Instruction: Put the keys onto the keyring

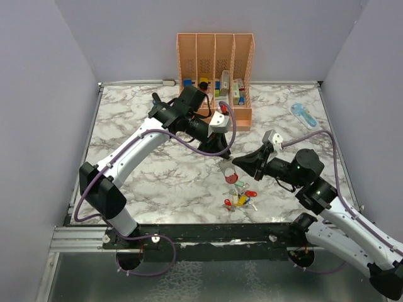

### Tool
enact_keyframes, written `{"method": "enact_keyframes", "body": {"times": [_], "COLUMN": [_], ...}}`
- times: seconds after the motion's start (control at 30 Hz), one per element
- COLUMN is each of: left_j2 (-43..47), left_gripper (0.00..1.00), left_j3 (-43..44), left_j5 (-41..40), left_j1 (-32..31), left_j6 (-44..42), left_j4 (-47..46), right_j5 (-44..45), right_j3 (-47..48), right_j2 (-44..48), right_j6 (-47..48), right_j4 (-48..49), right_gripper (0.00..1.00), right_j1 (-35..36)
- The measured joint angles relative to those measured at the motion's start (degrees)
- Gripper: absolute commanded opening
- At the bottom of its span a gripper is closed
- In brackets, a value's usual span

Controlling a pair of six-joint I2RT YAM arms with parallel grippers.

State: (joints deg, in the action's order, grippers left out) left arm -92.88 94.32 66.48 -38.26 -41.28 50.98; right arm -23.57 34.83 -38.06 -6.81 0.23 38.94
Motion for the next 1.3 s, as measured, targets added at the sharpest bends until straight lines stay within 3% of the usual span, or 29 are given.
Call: {"method": "enact_keyframes", "body": {"times": [0.37,0.77,1.3], "left_j2": [0.02,0.39,0.15], "left_gripper": [0.21,0.23,0.24], "left_j3": [0.35,2.43,4.04], "left_j5": [-0.22,-4.09,-10.43], "left_j1": [0.00,-0.52,-6.88], "left_j6": [-4.35,-10.10,-12.94], "left_j4": [3.65,9.84,12.81], "right_j5": [-3.41,-7.15,-10.99], "right_j3": [5.27,13.29,17.44], "right_j2": [-3.93,-9.33,-15.06], "right_j6": [1.22,3.02,3.17], "right_j4": [-5.97,-20.33,-30.32], "right_gripper": [0.01,0.01,0.01], "right_j1": [0.00,0.00,0.00]}}
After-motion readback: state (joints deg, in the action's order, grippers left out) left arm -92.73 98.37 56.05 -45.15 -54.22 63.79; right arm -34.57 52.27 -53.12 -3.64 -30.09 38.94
